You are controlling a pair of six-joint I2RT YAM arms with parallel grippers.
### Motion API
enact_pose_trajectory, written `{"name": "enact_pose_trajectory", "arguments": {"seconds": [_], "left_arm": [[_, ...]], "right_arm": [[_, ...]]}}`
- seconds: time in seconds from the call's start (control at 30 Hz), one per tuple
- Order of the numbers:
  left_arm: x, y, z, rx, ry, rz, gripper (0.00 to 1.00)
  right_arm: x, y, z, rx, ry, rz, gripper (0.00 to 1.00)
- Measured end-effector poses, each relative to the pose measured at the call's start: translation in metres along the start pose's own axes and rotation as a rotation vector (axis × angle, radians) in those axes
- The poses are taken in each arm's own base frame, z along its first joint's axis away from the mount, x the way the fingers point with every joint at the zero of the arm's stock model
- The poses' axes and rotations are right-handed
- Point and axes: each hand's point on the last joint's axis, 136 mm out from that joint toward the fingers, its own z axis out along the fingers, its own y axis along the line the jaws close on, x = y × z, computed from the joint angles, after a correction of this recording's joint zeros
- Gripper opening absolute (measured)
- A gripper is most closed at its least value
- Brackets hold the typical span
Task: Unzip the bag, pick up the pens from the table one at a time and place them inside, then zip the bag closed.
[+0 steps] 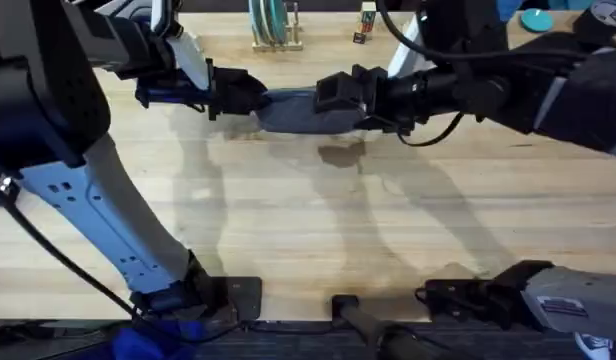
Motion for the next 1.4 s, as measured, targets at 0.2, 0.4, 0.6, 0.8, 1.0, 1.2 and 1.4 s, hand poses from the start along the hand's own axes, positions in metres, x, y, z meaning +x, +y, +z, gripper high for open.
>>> {"name": "enact_pose_trajectory", "arguments": {"seconds": [0.2,0.4,0.6,0.8,1.0,1.2,1.4], "left_arm": [[0.0,0.0,0.0,0.0,0.0,0.0,0.041],[0.0,0.0,0.0,0.0,0.0,0.0,0.041],[0.0,0.0,0.0,0.0,0.0,-0.015,0.041],[0.0,0.0,0.0,-0.001,0.0,-0.021,0.041],[0.0,0.0,0.0,-0.001,0.0,-0.023,0.041],[0.0,0.0,0.0,-0.001,0.0,-0.031,0.041],[0.0,0.0,0.0,-0.001,0.0,-0.034,0.041]], "right_arm": [[0.0,-0.004,-0.007,0.127,-0.011,-0.013,0.996],[-0.002,0.004,-0.016,0.214,-0.039,-0.05,0.996],[-0.003,0.006,-0.026,0.27,-0.043,-0.055,0.996],[0.0,0.002,-0.037,0.324,-0.023,-0.046,0.996],[0.002,0.006,-0.051,0.398,-0.03,-0.081,0.996],[0.002,0.013,-0.064,0.433,-0.034,-0.104,0.995],[0.005,0.009,-0.071,0.466,-0.017,-0.101,0.995]]}}
